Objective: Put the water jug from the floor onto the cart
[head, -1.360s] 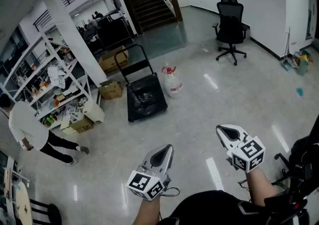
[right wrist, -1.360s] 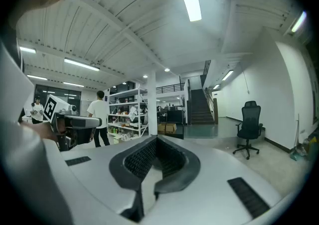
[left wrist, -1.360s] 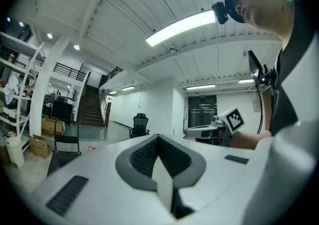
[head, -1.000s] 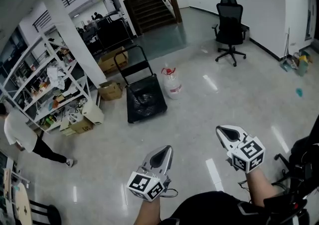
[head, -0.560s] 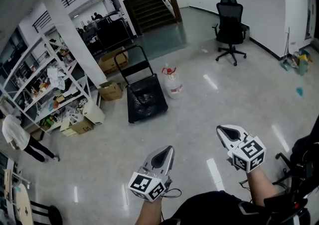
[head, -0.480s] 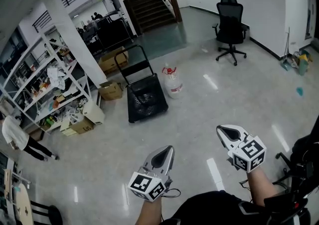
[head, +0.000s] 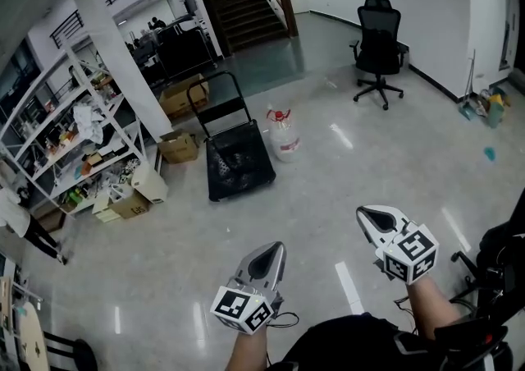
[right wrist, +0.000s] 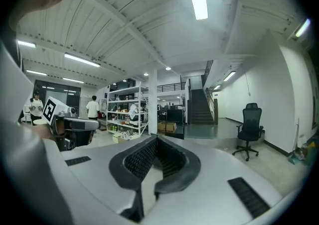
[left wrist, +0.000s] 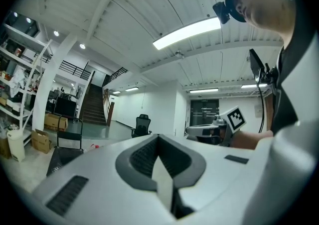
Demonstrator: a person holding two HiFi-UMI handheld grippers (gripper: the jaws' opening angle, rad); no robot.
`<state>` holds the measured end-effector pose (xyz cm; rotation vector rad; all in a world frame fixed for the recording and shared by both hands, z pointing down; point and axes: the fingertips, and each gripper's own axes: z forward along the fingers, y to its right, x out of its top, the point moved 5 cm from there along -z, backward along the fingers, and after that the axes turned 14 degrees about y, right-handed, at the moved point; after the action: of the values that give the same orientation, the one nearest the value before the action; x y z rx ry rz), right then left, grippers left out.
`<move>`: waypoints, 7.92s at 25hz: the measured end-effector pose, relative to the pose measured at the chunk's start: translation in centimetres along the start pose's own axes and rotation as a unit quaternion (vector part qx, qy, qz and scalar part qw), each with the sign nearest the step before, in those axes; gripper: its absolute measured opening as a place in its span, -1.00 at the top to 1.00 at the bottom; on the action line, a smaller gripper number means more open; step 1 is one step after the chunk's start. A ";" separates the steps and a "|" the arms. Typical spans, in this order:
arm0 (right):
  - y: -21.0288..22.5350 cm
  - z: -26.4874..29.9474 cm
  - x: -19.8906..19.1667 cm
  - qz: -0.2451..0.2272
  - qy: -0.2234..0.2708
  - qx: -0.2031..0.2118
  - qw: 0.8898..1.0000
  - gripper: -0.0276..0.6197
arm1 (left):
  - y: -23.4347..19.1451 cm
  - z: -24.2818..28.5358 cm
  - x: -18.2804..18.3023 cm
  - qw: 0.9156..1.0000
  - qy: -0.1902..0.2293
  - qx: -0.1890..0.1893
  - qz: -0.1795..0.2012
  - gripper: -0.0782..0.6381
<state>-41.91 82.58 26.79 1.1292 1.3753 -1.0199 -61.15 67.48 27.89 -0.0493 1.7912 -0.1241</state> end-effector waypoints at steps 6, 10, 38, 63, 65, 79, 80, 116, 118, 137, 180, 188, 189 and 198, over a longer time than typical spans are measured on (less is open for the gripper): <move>-2.8 2.7 -0.7 -0.006 -0.002 0.004 1.000 0.91 | -3.3 -1.2 -1.0 1.000 -0.001 -0.017 -0.011 0.78; -3.2 4.2 -0.9 0.000 -0.010 -0.004 1.000 0.91 | -5.2 -1.0 -1.3 0.999 -0.007 -0.023 -0.022 0.78; 25.6 21.9 -4.1 0.031 0.009 0.012 0.999 0.91 | -16.3 29.8 -5.1 0.999 -0.038 0.008 0.001 0.78; 30.4 50.3 -7.0 0.011 -0.016 -0.025 0.999 0.91 | -44.0 43.2 -6.3 0.999 -0.025 -0.041 -0.012 0.78; 30.6 52.5 -7.2 0.008 -0.019 -0.029 0.999 0.91 | -46.1 44.1 -6.5 0.999 -0.027 -0.045 -0.013 0.78; 39.8 64.3 -9.2 0.037 -0.025 -0.011 0.999 0.91 | -53.4 55.5 -8.5 0.998 -0.043 -0.034 -0.024 0.78; 41.2 65.5 -9.3 0.038 -0.022 -0.006 0.999 0.91 | -54.0 57.0 -8.5 0.998 -0.044 -0.029 -0.021 0.78; 56.6 102.3 -13.4 0.032 0.022 0.006 0.999 0.90 | -86.7 76.0 -10.3 1.000 -0.020 0.012 -0.011 0.78; 57.8 103.9 -15.5 0.039 0.003 0.006 0.999 0.90 | -88.0 76.9 -11.4 0.999 -0.031 0.020 -0.015 0.78; 71.8 115.0 -48.9 0.192 -0.271 0.002 0.943 0.47 | -98.3 89.9 -39.5 0.943 -0.286 0.092 -0.143 0.78; 70.8 114.4 -72.8 0.322 -0.482 -0.084 0.811 0.73 | -99.4 85.2 -55.0 0.862 -0.411 0.176 -0.237 0.78; 67.4 117.7 -66.3 0.260 -0.496 0.018 0.829 0.73 | -100.7 82.8 -47.4 0.879 -0.339 0.253 -0.221 0.78; 66.9 118.0 -65.0 0.254 -0.496 0.028 0.830 0.73 | -100.6 82.2 -46.3 0.880 -0.331 0.261 -0.218 0.78; 60.8 122.7 -54.5 0.220 -0.462 0.113 0.852 0.73 | -101.2 75.1 -35.8 0.902 -0.218 0.339 -0.157 0.78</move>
<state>42.61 -30.62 68.74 0.8510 0.2128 -1.1595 16.54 -33.74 57.53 0.1268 1.2025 -0.8939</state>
